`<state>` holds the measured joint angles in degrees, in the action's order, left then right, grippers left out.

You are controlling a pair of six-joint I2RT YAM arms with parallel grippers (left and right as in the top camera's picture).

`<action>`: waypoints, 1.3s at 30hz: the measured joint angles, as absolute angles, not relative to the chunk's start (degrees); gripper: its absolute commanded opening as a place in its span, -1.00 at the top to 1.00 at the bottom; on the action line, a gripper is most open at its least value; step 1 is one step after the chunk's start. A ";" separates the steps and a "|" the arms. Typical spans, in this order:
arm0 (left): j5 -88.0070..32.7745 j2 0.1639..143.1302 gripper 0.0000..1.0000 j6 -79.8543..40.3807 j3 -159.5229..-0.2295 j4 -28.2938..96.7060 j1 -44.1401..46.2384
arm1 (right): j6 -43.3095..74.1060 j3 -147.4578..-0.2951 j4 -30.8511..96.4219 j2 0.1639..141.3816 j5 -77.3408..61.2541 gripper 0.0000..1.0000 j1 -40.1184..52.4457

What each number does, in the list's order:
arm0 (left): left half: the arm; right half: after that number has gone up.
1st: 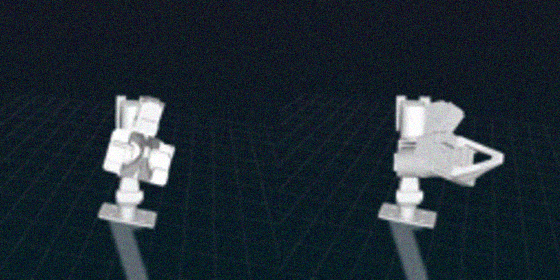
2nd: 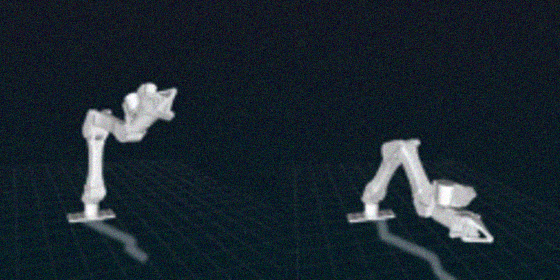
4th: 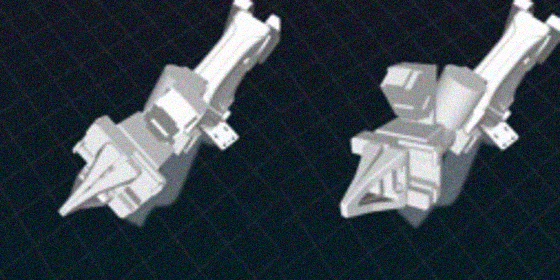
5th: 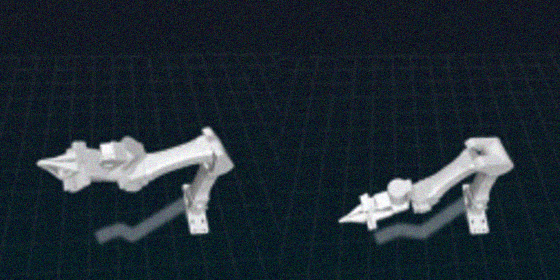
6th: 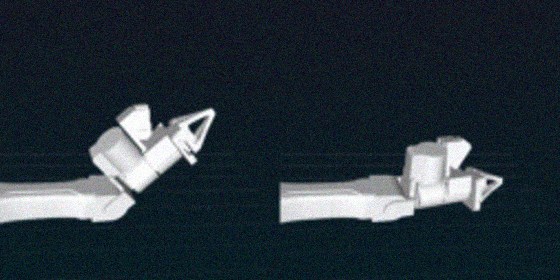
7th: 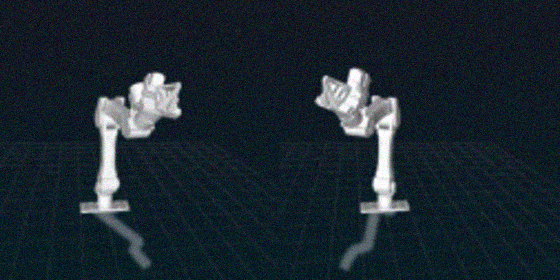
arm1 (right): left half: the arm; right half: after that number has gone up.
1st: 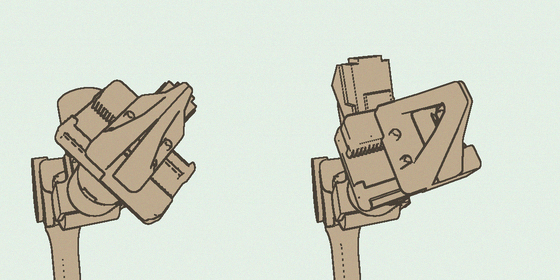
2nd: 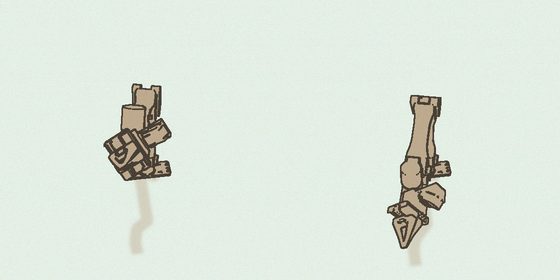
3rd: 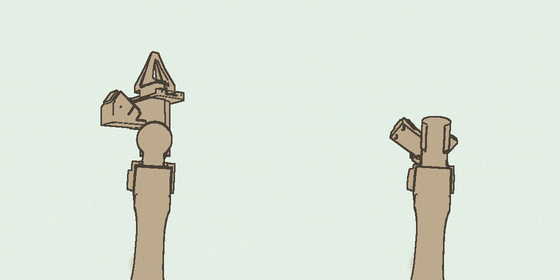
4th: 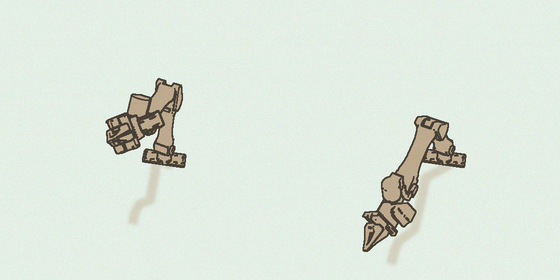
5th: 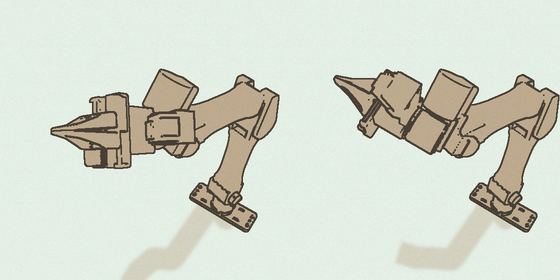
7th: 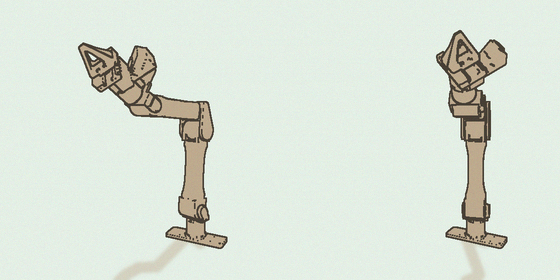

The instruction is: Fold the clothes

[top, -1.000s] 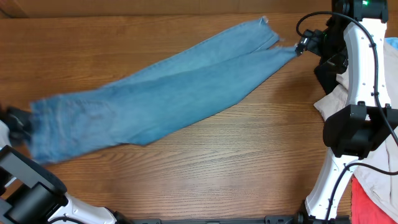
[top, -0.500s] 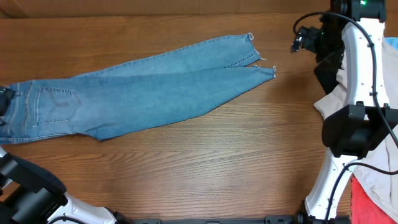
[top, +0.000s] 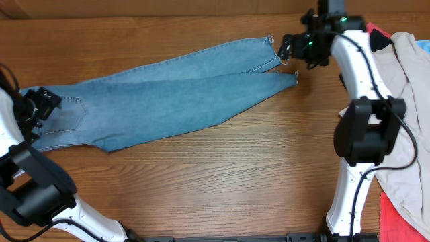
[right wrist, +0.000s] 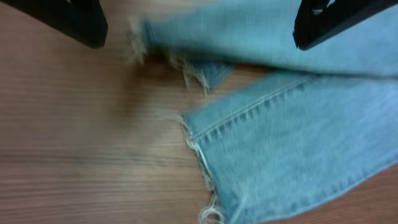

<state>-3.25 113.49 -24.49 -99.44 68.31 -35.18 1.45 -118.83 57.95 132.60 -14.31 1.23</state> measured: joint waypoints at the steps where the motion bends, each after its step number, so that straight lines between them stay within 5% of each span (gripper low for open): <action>1: -3.25 113.51 -1.00 -24.27 -99.44 68.45 -34.44 | 1.26 -118.10 56.07 133.53 -14.48 -1.00 1.67; 10: -3.29 113.54 -1.00 -23.75 -99.44 69.80 -31.57 | 0.45 -116.46 47.09 140.09 -14.46 -0.90 5.32; 12: -3.25 113.54 -1.00 -23.75 -99.44 70.11 -31.57 | 0.12 -116.46 46.50 140.27 -14.52 -0.43 5.52; 16: -3.27 113.54 -1.00 -23.75 -99.44 70.15 -31.57 | -0.01 -116.46 46.92 140.90 -13.85 0.92 5.56; 39: -2.79 113.54 -1.00 -21.61 -99.44 70.32 -31.57 | 17.10 -119.63 95.42 140.97 8.40 0.85 0.78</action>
<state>-2.79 113.54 -21.61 -99.44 70.32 -31.57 17.10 -119.63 95.42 140.97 8.40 0.78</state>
